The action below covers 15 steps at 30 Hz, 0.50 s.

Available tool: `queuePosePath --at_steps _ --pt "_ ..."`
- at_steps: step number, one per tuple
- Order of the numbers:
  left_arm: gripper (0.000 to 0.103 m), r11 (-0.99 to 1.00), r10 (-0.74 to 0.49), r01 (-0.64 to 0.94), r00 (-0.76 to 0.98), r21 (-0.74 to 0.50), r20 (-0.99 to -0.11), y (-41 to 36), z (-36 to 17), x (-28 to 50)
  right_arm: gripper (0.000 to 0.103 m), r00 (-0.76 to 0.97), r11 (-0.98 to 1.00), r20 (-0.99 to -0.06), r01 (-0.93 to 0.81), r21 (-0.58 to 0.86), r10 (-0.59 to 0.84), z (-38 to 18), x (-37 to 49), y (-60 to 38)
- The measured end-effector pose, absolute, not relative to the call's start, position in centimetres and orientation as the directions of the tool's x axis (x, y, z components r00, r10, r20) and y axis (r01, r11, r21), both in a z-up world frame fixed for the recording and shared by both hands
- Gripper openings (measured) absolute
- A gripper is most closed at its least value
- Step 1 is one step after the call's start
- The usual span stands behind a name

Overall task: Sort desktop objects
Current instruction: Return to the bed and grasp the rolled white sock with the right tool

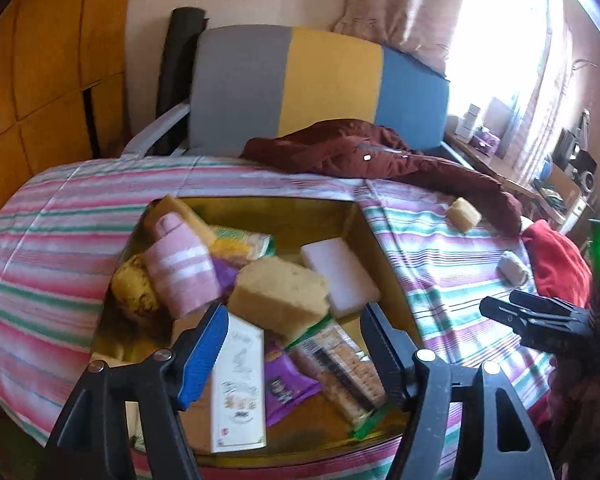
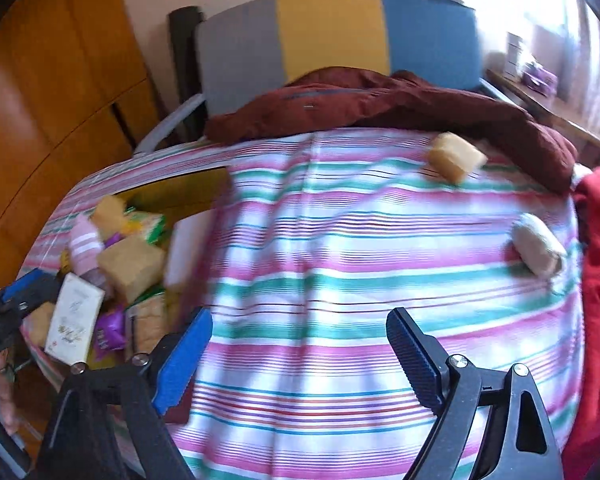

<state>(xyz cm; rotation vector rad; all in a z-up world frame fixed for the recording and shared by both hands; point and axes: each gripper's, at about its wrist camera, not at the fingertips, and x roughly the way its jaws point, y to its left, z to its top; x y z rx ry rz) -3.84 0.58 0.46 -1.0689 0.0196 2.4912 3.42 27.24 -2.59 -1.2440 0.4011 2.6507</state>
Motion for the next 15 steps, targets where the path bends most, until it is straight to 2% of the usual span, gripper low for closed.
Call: queuePosePath --at_steps 8,12,15 --pt "0.069 -0.873 0.434 -0.461 -0.588 -0.158 -0.683 4.0 1.7 -4.0 0.093 -0.597 -0.891 -0.788 -0.429 0.151 0.154 -2.3 5.2 34.9" --pt "0.07 -0.852 0.455 -0.5 -0.565 -0.153 -0.688 6.0 2.0 -4.1 0.096 -0.6 -0.838 -0.789 -0.493 0.232 0.135 -2.1 5.7 38.8" --pt "0.071 -0.841 0.466 -0.521 -0.561 -0.146 -0.684 7.3 2.3 -4.0 0.096 -0.58 -0.829 -0.792 -0.527 0.188 0.189 -1.6 5.3 40.9"
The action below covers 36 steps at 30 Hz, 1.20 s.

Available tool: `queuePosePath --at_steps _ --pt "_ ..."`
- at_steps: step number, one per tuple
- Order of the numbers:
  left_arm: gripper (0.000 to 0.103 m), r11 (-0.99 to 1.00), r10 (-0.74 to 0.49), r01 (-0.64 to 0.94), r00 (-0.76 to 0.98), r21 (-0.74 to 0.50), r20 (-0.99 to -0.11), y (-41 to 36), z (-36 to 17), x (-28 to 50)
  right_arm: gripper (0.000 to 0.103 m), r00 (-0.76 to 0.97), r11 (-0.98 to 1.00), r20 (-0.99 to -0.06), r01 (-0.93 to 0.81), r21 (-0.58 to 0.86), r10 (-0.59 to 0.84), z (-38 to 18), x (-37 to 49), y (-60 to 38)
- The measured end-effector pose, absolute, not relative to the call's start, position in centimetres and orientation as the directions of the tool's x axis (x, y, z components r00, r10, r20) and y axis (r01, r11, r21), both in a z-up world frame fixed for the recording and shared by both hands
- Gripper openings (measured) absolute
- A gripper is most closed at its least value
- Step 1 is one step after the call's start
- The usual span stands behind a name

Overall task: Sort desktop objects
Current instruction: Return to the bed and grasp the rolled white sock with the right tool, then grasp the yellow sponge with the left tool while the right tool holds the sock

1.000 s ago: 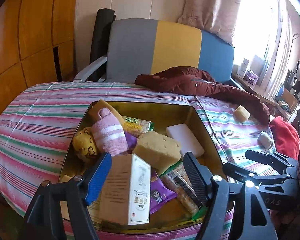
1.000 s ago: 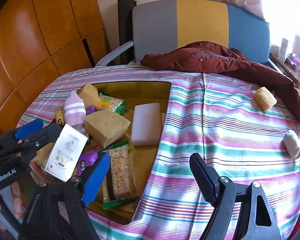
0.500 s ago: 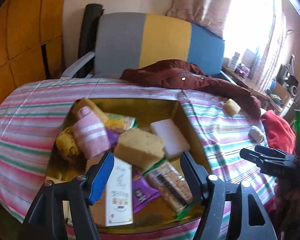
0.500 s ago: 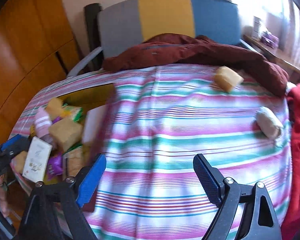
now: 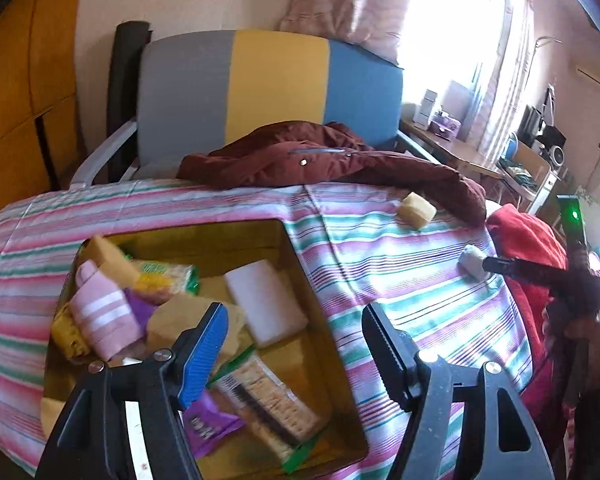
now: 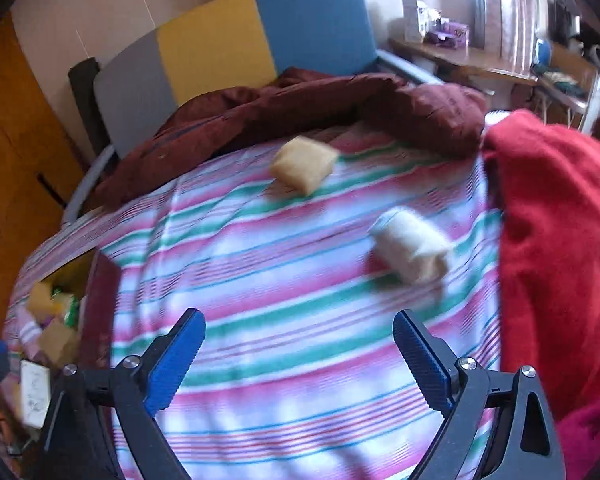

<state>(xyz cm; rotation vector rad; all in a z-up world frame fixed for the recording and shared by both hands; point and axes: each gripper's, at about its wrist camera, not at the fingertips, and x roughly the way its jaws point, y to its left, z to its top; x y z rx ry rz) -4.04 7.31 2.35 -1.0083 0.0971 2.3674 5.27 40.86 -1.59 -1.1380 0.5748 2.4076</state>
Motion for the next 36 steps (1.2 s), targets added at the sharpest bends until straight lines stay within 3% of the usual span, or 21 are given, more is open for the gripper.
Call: queuePosePath --at_steps 9,16,18,19,21,29,36 --pt "0.071 -0.804 0.486 -0.583 -0.534 -0.114 -0.692 12.8 3.7 -5.1 0.1 -0.468 -0.82 -0.839 -0.571 0.048 0.277 -3.6 2.7 48.3" --pt "0.071 -0.773 0.492 -0.626 -0.489 -0.102 -0.72 17.9 3.5 -6.5 0.1 -0.416 -0.843 -0.879 -0.537 0.029 0.234 -7.2 0.5 51.4" --pt "0.069 -0.77 0.484 -0.63 -0.473 -0.101 -0.737 19.3 3.2 -7.0 0.093 -0.396 -0.849 -0.889 -0.528 0.016 0.23 -8.1 0.2 51.6" --pt "0.069 -0.769 0.481 -0.631 -0.464 -0.104 -0.744 20.1 2.9 -7.4 0.079 -0.38 -0.85 -0.892 -0.527 -0.007 0.243 -8.4 0.1 51.5" --pt "0.069 -0.769 0.471 -0.633 -0.46 -0.094 -0.753 21.3 2.5 -7.9 0.07 -0.354 -0.856 -0.897 -0.514 -0.052 0.266 -8.7 0.0 51.3" --pt "0.067 -0.731 0.471 -0.673 -0.377 -0.114 -0.798 27.6 0.9 -10.5 0.067 -0.381 -0.863 -0.89 -0.504 -0.027 0.251 -8.3 0.6 51.0" --pt "0.066 -0.689 0.421 -0.725 -0.384 -0.013 -0.822 33.4 -1.1 -12.3 0.067 -0.407 -0.865 -0.878 -0.501 -0.016 0.252 -7.7 0.7 51.0"
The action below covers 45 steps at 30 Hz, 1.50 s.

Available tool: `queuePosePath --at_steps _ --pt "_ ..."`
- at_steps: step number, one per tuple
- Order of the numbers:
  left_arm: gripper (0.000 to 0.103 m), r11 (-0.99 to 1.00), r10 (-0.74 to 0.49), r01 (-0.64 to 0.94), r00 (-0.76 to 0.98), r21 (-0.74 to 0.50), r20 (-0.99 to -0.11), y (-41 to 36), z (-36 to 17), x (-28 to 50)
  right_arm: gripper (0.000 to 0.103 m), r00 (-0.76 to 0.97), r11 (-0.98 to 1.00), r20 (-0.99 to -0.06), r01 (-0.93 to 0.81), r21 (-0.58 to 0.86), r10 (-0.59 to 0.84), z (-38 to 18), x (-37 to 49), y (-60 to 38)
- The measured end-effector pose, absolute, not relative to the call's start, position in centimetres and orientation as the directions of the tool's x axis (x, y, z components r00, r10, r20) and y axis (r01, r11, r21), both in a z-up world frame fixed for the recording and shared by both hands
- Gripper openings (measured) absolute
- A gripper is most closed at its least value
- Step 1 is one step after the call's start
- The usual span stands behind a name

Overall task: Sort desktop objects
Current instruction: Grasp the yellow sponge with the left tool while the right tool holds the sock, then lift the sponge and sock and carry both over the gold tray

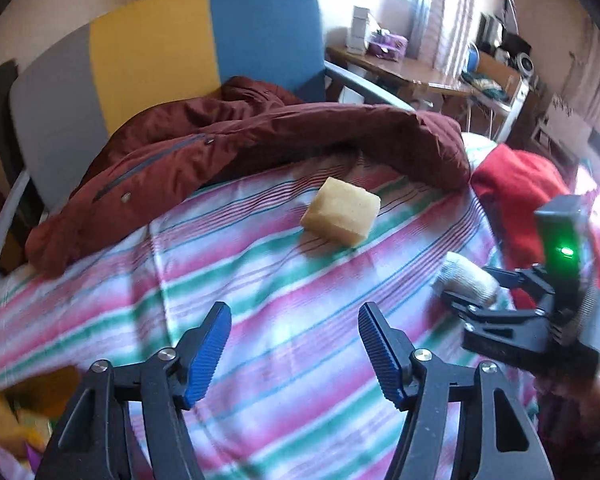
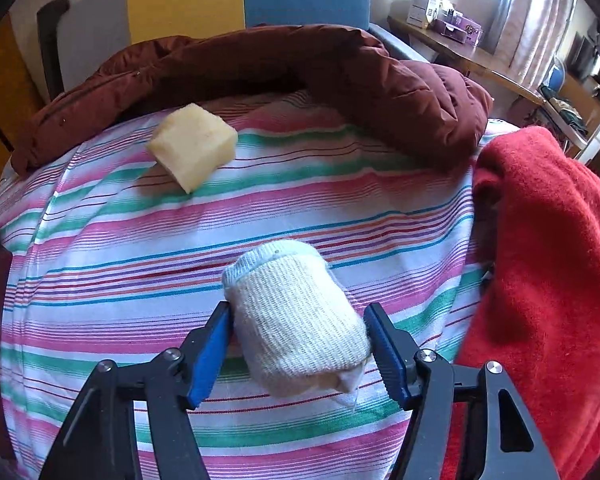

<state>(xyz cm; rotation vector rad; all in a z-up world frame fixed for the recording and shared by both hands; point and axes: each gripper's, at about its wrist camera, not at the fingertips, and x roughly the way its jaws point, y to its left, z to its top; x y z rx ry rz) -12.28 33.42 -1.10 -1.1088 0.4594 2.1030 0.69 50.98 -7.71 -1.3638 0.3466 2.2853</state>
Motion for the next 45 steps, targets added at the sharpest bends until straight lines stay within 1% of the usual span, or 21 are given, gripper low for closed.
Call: queuePosePath --at_steps 4,6,8,11,13,15,17,23,24,25,27,31,33,38,41,45 --pt "0.065 -0.65 0.422 -0.76 -0.383 0.02 -0.822 36.6 -2.2 -13.4 0.067 -0.416 -0.868 -0.876 -0.497 -0.005 0.243 -7.4 0.8 50.9" --pt "0.065 -0.625 0.436 -0.78 -0.366 0.016 -0.822 38.2 -2.7 -14.1 0.067 -0.421 -0.869 -0.875 -0.494 0.003 0.237 -7.4 0.9 50.8" --pt "0.065 -0.6 0.439 -0.799 -0.381 0.05 -0.814 39.7 -3.1 -14.4 0.067 -0.428 -0.872 -0.874 -0.49 0.008 0.232 -7.4 0.8 51.1" --pt "0.068 -0.548 0.451 -0.832 -0.383 0.089 -0.806 41.7 -3.7 -14.9 0.067 -0.432 -0.872 -0.872 -0.489 0.011 0.231 -7.1 0.9 51.2" --pt "0.077 -0.513 0.46 -0.852 -0.374 0.102 -0.805 42.9 -4.1 -15.1 0.067 -0.434 -0.869 -0.869 -0.494 0.01 0.237 -6.9 1.0 51.3" --pt "0.079 -0.48 0.462 -0.87 -0.363 0.116 -0.809 44.0 -4.7 -15.4 0.067 -0.439 -0.866 -0.867 -0.499 0.018 0.235 -6.8 1.1 51.5" --pt "0.083 -0.46 0.453 -0.877 -0.367 0.14 -0.813 44.9 -5.4 -15.7 0.067 -0.443 -0.864 -0.866 -0.503 0.026 0.232 -6.8 1.2 51.7" --pt "0.084 -0.457 0.411 -0.871 -0.385 0.178 -0.827 46.9 -7.3 -16.9 0.067 -0.434 -0.869 -0.872 -0.495 0.022 0.226 -7.1 1.0 51.4" --pt "0.084 -0.457 0.402 -0.872 -0.377 0.174 -0.835 47.2 -7.7 -17.1 0.067 -0.431 -0.869 -0.873 -0.495 0.019 0.227 -7.2 0.9 51.4" --pt "0.079 -0.462 0.386 -0.87 -0.372 0.172 -0.844 47.4 -8.3 -17.4 0.067 -0.429 -0.869 -0.874 -0.494 0.016 0.228 -7.2 0.9 51.3" --pt "0.066 -0.482 0.361 -0.86 -0.368 0.167 -0.857 47.6 -9.2 -17.9 0.067 -0.425 -0.87 -0.877 -0.493 0.016 0.225 -7.3 0.7 51.3" --pt "0.06 -0.51 0.384 -0.85 -0.36 0.129 -0.85 46.7 -9.0 -17.9 0.067 -0.42 -0.877 -0.879 -0.481 0.007 0.224 -7.6 0.4 51.2" --pt "0.059 -0.523 0.382 -0.841 -0.378 0.139 -0.843 45.7 -8.5 -17.3 0.067 -0.419 -0.882 -0.881 -0.471 0.004 0.219 -7.7 0.3 51.1" --pt "0.059 -0.58 0.377 -0.806 -0.395 0.119 -0.838 42.8 -6.7 -15.7 0.067 -0.451 -0.907 -0.872 -0.42 0.02 0.19 -7.5 0.1 50.1" --pt "0.059 -0.619 0.36 -0.771 -0.447 0.149 -0.819 40.9 -5.7 -14.2 0.067 -0.45 -0.922 -0.877 -0.386 0.023 0.167 -7.8 -0.1 49.5" --pt "0.059 -0.67 0.364 -0.734 -0.457 0.113 -0.811 38.0 -4.4 -12.3 0.067 -0.462 -0.943 -0.877 -0.331 0.035 0.129 -7.9 -0.4 48.3"
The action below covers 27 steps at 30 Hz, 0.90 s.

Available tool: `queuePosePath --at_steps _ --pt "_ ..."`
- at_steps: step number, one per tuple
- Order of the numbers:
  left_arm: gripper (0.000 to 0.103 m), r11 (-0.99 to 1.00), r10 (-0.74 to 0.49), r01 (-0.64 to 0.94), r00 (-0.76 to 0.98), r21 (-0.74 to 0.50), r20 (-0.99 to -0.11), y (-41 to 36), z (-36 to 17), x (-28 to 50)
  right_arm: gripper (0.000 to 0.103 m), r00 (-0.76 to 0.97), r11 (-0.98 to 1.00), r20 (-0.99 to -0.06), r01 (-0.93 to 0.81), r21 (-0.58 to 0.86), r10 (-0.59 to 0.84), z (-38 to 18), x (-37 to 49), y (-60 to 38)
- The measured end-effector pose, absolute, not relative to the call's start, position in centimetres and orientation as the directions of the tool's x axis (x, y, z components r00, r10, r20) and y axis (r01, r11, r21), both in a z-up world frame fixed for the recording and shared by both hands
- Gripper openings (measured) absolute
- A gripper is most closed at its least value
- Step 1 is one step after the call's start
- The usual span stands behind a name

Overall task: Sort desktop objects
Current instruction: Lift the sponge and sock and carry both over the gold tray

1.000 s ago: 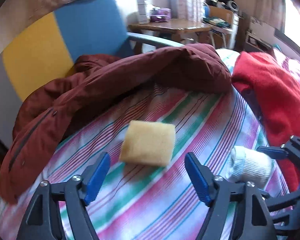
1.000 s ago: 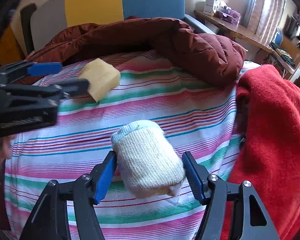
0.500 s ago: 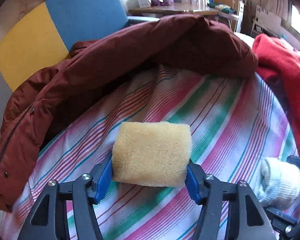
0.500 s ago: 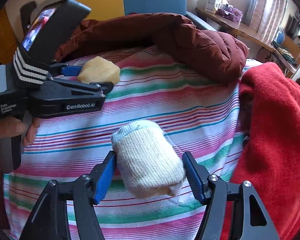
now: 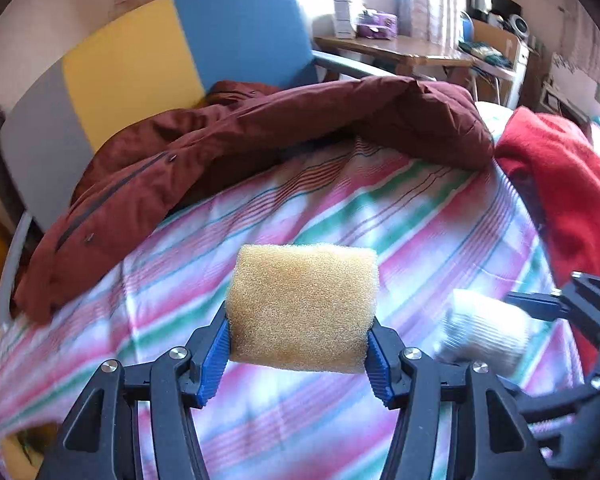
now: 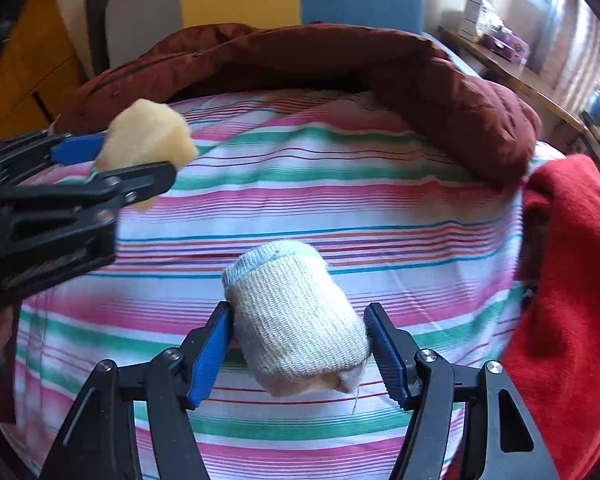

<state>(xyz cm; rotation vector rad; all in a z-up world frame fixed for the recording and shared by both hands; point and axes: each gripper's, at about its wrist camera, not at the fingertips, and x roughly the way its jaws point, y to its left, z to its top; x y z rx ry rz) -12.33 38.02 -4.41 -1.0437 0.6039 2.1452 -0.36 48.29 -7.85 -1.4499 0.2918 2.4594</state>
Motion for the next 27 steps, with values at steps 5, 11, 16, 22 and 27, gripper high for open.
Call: queuePosePath --at_steps 5,11,16,22,27 --pt "0.059 -0.707 0.392 -0.704 -0.477 0.074 -0.787 34.5 -2.3 -9.8 0.067 -0.473 -0.969 -0.876 -0.245 0.025 0.097 -7.9 -0.7 46.4" --pt "0.059 -0.756 0.401 -0.655 -0.491 0.023 -0.774 30.7 -0.5 -8.2 0.067 -0.464 -0.988 -0.883 -0.157 0.003 0.072 -8.6 -1.0 44.4" --pt "0.06 -0.782 0.408 -0.623 -0.54 0.024 -0.736 27.3 1.6 -6.6 0.067 -0.468 -0.989 -0.882 -0.146 0.012 0.058 -8.7 -1.0 44.2" --pt "0.06 -0.812 0.416 -0.584 -0.573 -0.004 -0.706 23.0 4.0 -5.1 0.067 -0.465 -0.986 -0.884 -0.162 0.024 0.055 -8.7 -0.9 44.2" --pt "0.06 -0.83 0.413 -0.557 -0.599 -0.013 -0.687 19.6 5.3 -3.9 0.067 -0.449 -0.983 -0.891 -0.182 0.015 0.07 -8.8 -1.0 43.9"
